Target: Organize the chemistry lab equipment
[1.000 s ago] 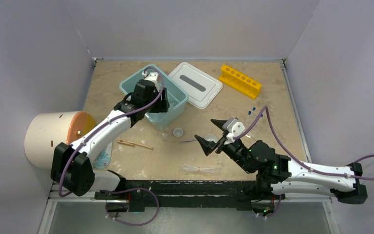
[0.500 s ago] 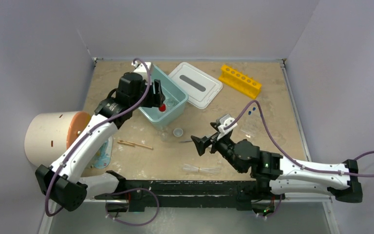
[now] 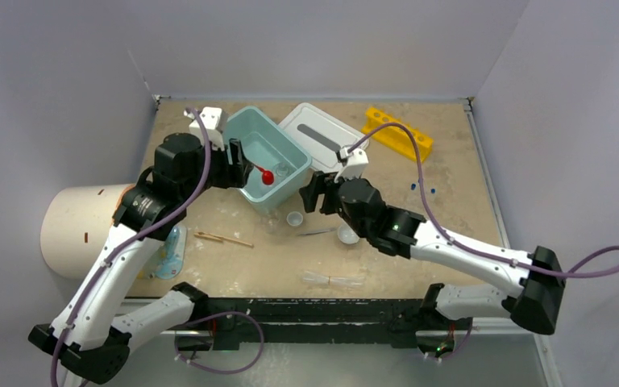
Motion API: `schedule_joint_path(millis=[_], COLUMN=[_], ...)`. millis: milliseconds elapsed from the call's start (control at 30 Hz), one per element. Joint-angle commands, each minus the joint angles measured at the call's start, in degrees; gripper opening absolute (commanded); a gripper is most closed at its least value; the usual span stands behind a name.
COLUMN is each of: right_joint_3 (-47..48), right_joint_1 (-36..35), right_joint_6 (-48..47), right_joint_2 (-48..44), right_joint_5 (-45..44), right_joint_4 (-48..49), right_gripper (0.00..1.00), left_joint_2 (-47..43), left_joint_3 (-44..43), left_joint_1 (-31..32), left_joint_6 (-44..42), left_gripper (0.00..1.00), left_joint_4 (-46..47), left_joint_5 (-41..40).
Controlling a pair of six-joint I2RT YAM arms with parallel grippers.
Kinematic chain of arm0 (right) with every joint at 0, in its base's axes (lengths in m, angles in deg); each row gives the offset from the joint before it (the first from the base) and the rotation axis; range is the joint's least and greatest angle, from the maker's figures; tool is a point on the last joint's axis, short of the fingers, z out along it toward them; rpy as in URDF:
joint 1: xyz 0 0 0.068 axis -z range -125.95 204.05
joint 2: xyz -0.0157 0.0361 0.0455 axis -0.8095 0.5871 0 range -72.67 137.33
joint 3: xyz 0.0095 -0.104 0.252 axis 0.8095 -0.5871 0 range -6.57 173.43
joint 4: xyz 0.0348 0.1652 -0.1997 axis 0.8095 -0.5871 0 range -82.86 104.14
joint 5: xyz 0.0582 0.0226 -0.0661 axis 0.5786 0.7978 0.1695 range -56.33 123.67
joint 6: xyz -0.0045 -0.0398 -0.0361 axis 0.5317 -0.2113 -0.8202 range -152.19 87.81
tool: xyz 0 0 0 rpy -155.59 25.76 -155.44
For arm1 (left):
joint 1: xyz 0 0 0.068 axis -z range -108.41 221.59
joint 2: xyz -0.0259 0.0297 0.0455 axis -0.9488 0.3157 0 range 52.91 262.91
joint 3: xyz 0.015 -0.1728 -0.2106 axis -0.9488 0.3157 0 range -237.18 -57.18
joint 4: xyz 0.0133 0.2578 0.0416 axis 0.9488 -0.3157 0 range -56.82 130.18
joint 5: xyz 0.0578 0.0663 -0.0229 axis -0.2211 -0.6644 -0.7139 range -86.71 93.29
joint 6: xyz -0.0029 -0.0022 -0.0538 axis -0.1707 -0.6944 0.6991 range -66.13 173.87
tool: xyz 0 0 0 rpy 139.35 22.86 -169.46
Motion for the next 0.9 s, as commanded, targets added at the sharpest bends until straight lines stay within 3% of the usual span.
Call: schedule_joint_path(millis=[0, 200, 400, 500, 700, 867], right_joint_3=[6.68, 13.02, 8.91, 5.78, 11.48, 13.61], right_joint_1=[0.55, 0.62, 0.54, 0.58, 0.52, 0.58], right_joint_6=[14.52, 23.01, 13.74, 10.34, 7.21, 7.29], right_joint_2=[6.19, 16.08, 18.66, 18.72, 27.12, 32.10], right_joint_5=[-0.19, -4.57, 3.42, 9.02, 10.91, 11.67], right_joint_4=[-1.08, -6.73, 1.86, 6.26, 3.77, 4.14], right_gripper=[0.76, 0.74, 0.72, 0.65, 0.45, 0.45], left_joint_2=[-3.15, -7.81, -12.38, -14.37, -17.87, -18.63], left_joint_3=[3.95, 9.93, 15.71, 18.19, 23.26, 24.96], left_joint_1=[0.15, 0.16, 0.16, 0.15, 0.16, 0.13], left_joint_6=[-1.13, -0.14, 0.86, 1.10, 2.01, 1.78], left_gripper=[0.60, 0.60, 0.60, 0.60, 0.60, 0.60], left_joint_4=[0.07, 2.30, 5.97, 7.74, 10.67, 10.83], left_joint_5=[1.35, 4.49, 4.58, 2.41, 0.19, -0.23])
